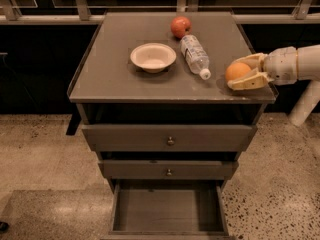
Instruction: Pick orange from bottom drawer and place on counter
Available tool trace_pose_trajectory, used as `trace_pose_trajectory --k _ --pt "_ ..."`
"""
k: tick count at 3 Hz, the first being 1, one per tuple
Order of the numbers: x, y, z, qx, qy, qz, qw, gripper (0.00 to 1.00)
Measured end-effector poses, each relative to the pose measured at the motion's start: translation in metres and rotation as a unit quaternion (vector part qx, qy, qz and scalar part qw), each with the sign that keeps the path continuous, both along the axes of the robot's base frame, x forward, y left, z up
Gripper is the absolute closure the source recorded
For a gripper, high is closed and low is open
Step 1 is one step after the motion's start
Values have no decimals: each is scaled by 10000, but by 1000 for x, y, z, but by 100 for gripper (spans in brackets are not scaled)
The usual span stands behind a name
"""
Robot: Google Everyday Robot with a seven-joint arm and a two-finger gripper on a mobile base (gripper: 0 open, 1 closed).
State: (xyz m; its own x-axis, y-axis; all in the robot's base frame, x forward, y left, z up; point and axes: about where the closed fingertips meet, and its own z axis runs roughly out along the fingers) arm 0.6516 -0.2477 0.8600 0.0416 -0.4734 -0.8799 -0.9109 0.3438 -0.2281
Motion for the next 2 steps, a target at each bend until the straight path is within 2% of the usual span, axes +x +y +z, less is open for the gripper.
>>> trace_pose_trajectory --k 1,2 --pt "0 0 0 0 -1 -2 10000 81" --pt "0 0 0 0 -1 -2 10000 58"
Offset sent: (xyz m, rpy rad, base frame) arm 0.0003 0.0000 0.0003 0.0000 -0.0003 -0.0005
